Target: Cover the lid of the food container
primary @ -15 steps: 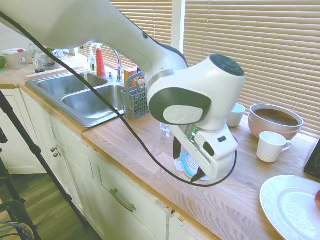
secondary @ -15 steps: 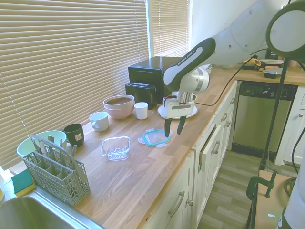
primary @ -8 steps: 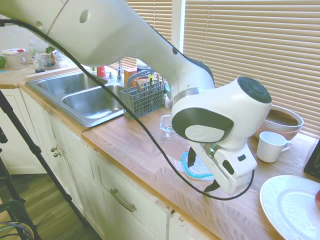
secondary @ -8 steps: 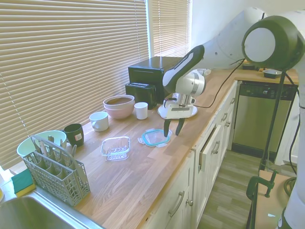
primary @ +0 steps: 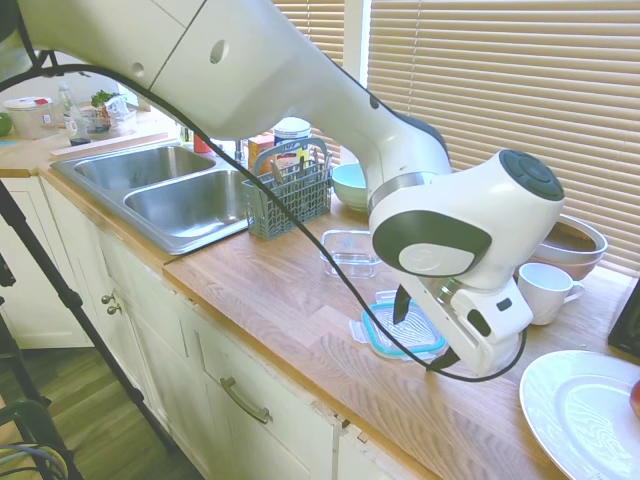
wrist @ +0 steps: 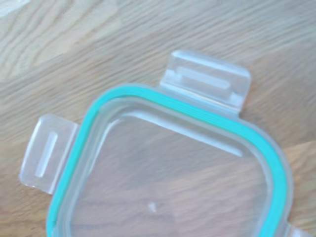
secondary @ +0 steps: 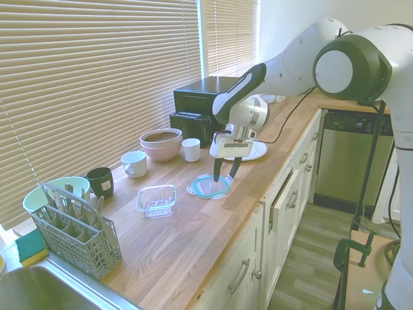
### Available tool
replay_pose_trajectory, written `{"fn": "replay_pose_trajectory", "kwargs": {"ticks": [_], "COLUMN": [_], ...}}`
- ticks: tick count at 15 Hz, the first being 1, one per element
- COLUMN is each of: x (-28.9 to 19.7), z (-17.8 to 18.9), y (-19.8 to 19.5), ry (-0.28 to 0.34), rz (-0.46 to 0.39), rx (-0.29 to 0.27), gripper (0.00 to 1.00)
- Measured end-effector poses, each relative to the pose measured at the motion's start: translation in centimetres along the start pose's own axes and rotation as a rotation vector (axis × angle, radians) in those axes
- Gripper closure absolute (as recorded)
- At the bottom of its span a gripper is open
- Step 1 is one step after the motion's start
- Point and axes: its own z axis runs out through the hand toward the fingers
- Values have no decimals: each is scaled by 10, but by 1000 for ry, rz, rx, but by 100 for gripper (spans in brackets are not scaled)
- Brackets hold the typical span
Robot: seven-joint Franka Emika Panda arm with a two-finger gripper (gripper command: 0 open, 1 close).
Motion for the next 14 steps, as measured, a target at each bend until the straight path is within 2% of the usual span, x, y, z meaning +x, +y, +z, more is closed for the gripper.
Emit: {"fn": "replay_pose_trajectory", "kwargs": {"ticks": [2,3,14], "x": [-1,-1,-5], "z": [1,1,8], "y": [-2,-2,0], "ry": [-3,-5,-37], "rz": [-2,-2,37], "rx": [0,0,29], "gripper": [0,100,100]}}
